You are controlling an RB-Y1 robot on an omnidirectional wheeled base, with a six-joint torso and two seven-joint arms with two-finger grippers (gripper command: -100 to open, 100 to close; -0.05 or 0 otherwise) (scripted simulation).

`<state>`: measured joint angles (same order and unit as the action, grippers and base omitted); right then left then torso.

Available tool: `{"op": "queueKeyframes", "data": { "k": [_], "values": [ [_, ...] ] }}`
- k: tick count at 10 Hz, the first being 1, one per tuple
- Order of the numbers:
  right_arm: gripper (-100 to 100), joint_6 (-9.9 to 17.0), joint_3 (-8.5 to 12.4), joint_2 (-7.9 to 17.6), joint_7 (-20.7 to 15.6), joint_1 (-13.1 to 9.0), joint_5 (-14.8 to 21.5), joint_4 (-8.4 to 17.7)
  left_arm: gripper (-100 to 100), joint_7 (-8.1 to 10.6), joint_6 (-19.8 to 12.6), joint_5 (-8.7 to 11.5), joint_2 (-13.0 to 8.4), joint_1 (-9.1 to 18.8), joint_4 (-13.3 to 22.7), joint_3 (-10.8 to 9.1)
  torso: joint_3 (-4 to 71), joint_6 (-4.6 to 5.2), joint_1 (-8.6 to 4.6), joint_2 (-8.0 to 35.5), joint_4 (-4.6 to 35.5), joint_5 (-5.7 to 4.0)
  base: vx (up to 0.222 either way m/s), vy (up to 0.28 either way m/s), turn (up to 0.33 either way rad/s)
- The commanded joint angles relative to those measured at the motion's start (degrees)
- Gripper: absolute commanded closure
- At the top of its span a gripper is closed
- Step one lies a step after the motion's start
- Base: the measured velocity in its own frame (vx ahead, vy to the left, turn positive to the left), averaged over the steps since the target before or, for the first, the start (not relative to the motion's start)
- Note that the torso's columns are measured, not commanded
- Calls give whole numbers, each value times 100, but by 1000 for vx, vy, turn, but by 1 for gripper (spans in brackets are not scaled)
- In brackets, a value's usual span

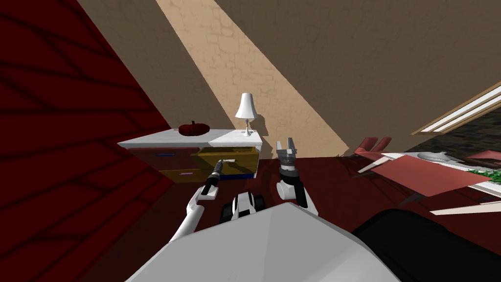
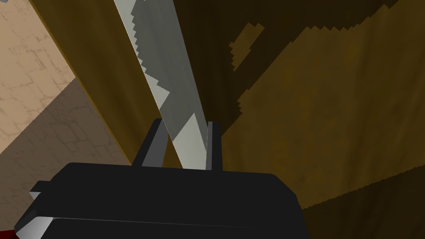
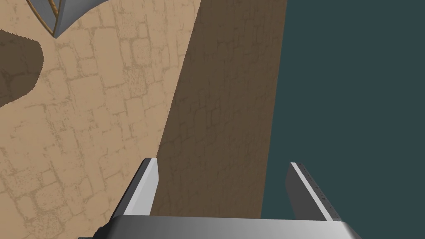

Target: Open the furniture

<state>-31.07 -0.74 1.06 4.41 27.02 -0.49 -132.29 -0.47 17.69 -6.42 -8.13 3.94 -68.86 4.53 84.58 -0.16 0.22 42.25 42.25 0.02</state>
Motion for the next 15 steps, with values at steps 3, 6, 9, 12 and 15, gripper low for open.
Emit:
{"op": "queueKeyframes", "data": {
  "k": [3,6,9,12,15],
  "values": [
    [0,0,0,0,0,0,0,0,100,7,186,39,-58,618,1001,-187,-4,1,-5,6,2,-1,-110,-5,-24],
    [0,0,0,0,0,0,0,0,100,5,362,71,-78,1148,1541,-344,19,-3,2,-26,-15,2,-76,-3,-27],
    [0,0,0,0,0,0,0,0,100,4,538,103,-99,1639,2097,-501,1,-9,3,3,3,-2,-105,9,-31],
    [0,0,0,0,0,1,0,0,100,2,713,134,-119,2003,2670,-658,11,-13,0,-18,-12,0,-73,0,-15],
    [0,0,0,0,0,1,0,0,100,2,713,134,-119,2208,3109,-658,-6,1,-13,10,14,-7,-74,-1,-3]
  ]
}}
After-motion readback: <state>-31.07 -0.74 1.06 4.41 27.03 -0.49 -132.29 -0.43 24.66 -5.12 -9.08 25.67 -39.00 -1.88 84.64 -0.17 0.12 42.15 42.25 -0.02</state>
